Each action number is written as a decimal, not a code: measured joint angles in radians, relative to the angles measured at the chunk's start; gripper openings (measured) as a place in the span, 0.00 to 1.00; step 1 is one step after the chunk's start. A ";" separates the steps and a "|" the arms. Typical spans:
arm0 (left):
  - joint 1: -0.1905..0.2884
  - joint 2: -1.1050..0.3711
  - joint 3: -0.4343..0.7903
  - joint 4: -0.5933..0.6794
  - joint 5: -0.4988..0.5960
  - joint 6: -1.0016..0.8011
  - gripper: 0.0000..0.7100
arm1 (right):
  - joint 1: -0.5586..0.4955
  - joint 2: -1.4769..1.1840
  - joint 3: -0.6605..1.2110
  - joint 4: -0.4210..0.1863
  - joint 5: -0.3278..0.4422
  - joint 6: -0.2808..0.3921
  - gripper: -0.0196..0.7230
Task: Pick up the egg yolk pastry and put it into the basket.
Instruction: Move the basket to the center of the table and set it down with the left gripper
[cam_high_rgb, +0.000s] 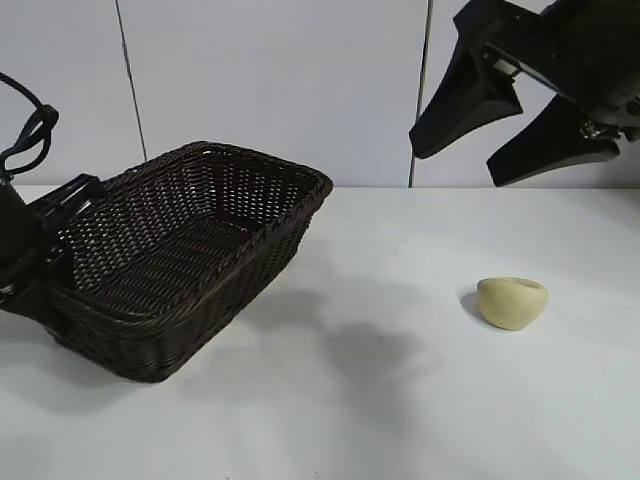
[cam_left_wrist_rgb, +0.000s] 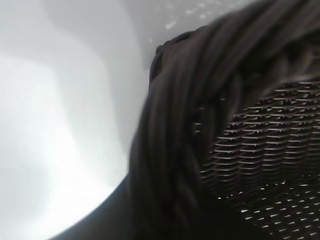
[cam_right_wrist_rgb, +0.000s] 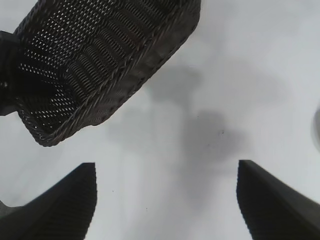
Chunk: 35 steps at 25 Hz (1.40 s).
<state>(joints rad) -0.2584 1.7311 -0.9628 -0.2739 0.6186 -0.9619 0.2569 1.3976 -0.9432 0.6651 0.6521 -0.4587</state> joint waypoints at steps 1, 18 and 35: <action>0.007 -0.003 -0.012 0.002 0.020 0.021 0.14 | 0.000 0.000 0.000 0.000 0.000 0.000 0.77; 0.058 -0.006 -0.206 -0.128 0.235 0.581 0.14 | 0.000 0.000 -0.001 0.000 0.000 0.000 0.77; 0.109 0.172 -0.438 -0.175 0.492 1.080 0.14 | 0.000 0.000 -0.001 -0.001 0.003 -0.002 0.77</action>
<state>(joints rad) -0.1496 1.9033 -1.4005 -0.4491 1.1105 0.1179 0.2569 1.3976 -0.9443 0.6641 0.6548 -0.4606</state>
